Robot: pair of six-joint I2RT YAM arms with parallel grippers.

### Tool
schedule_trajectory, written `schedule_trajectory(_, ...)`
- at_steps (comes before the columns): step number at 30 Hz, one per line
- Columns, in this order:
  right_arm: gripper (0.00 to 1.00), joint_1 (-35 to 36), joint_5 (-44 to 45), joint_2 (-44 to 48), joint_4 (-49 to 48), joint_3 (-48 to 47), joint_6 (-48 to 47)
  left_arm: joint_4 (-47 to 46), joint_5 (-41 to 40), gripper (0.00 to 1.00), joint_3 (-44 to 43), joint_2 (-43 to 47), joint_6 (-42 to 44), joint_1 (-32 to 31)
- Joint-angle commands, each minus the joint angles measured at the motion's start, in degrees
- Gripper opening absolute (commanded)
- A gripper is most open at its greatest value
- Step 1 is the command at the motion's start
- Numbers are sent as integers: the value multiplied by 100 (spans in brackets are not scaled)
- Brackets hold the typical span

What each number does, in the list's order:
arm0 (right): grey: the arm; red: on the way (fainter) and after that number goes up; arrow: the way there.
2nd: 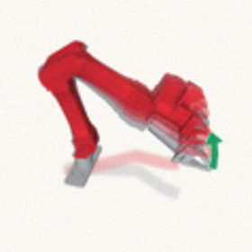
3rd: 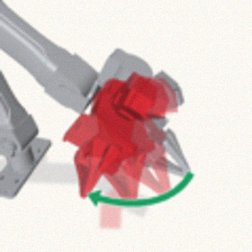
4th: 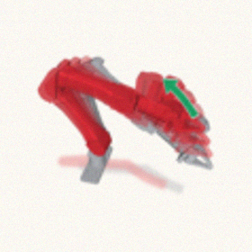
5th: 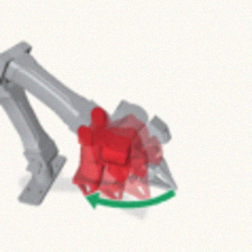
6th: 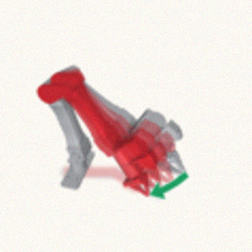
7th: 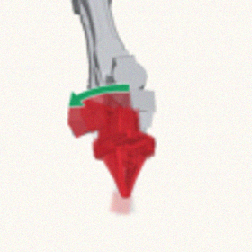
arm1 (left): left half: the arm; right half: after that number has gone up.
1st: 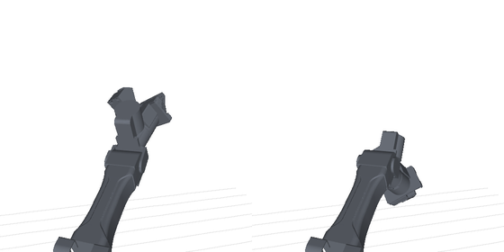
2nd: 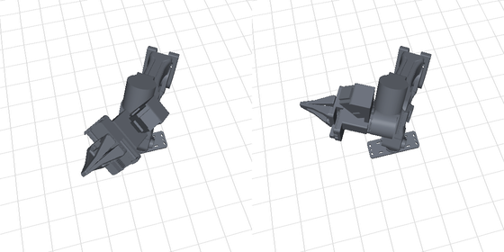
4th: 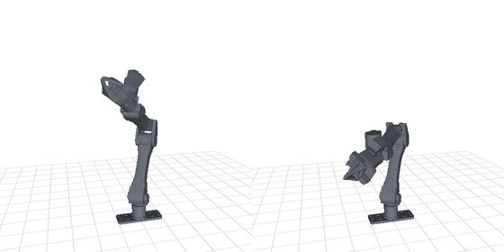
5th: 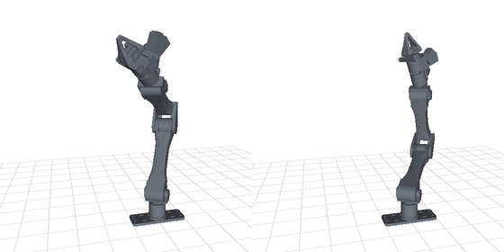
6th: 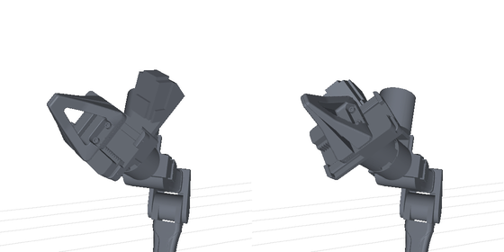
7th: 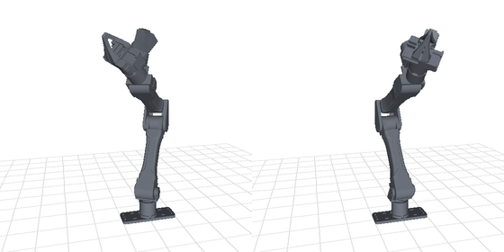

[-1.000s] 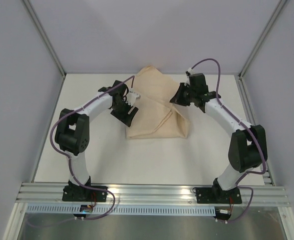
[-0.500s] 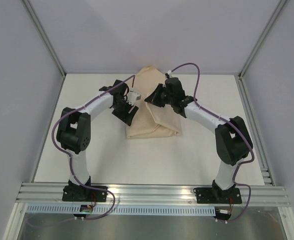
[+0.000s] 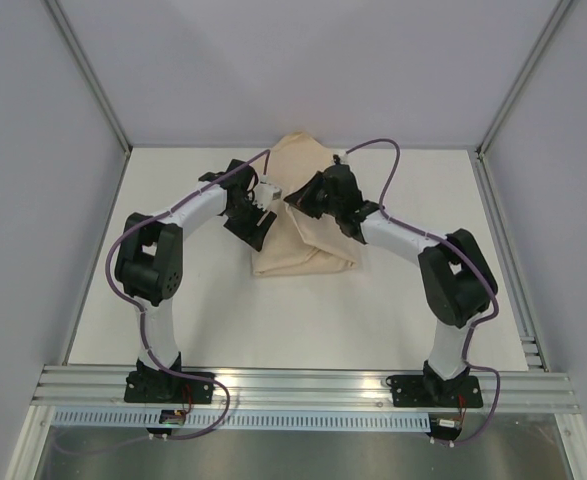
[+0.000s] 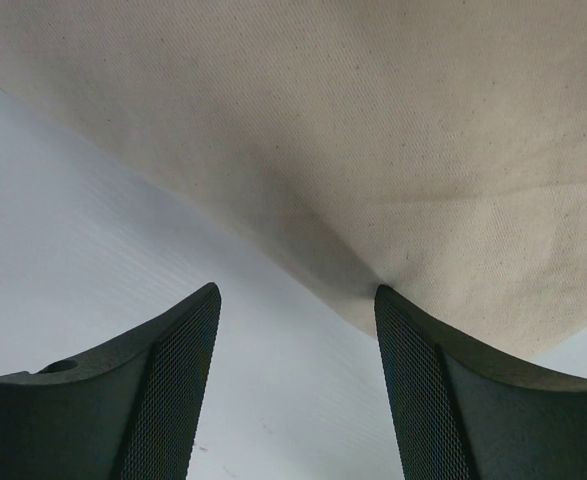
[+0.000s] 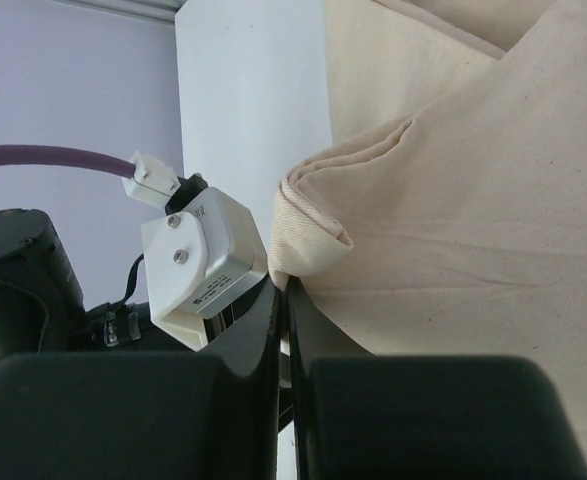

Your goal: Prepare the surgical pack

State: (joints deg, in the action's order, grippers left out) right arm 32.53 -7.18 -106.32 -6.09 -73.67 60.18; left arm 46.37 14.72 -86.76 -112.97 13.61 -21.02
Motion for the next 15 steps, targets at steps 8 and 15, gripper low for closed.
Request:
schedule_trajectory(8,3,218,-55,-1012,-1141,-182,837,-567,75,72,-192,-68,98,-17)
schedule_trajectory(15,45,236,-389,-1207,-850,-446,522,-278,40,74,-245,178,186,-17)
